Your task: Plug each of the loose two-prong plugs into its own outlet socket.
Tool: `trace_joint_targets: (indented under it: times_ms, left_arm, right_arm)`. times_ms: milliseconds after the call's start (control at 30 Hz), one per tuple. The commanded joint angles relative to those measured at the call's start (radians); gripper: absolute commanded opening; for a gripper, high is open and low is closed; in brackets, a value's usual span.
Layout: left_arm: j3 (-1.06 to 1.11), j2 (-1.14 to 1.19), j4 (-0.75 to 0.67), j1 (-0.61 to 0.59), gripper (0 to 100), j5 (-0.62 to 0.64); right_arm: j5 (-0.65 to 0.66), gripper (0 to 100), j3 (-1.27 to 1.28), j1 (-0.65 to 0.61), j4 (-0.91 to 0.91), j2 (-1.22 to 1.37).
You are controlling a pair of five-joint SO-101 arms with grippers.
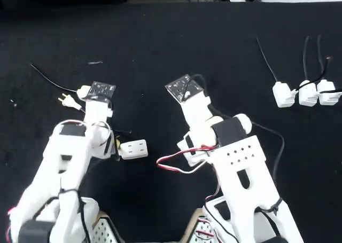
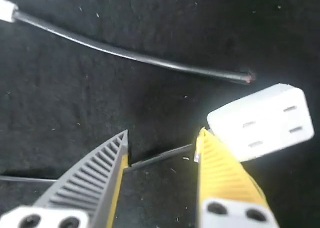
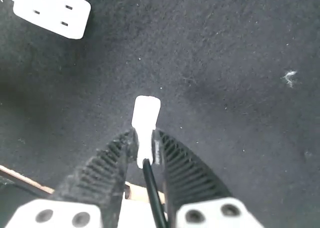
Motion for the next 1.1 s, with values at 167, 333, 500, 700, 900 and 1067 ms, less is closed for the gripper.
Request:
trace_joint_targets:
  times_ms: [167, 333, 500, 700, 900, 1067]
  left_arm:
    - [-0.071, 0.11, -0.044, 0.059, 23, 0.135]
    - [-0.079, 0.11, -0.015, 0.223, 23, 0.226]
    - [-0.082, 0.109, -0.02, 0.255, 23, 0.245]
    - [-0.202, 0.109, 0.115, 0.053, 22, 0.206]
    - [-0.173, 0.109, 0.167, -0.154, 22, 0.063]
    - [-0.142, 0.109, 0.167, -0.26, 22, 0.025]
  right_arm:
    - [0.006, 1.1, -0.001, 0.008, -0.023, -0.031]
    - [0.006, 1.1, 0.001, 0.008, -0.025, -0.031]
    - [0.008, 1.1, 0.001, 0.006, -0.025, -0.031]
    - [0.032, 1.1, 0.044, -0.129, -0.058, -0.031]
    - [0.044, 1.1, 0.199, -0.299, -0.196, -0.03]
    - [0.046, 1.1, 0.217, -0.333, -0.218, -0.03]
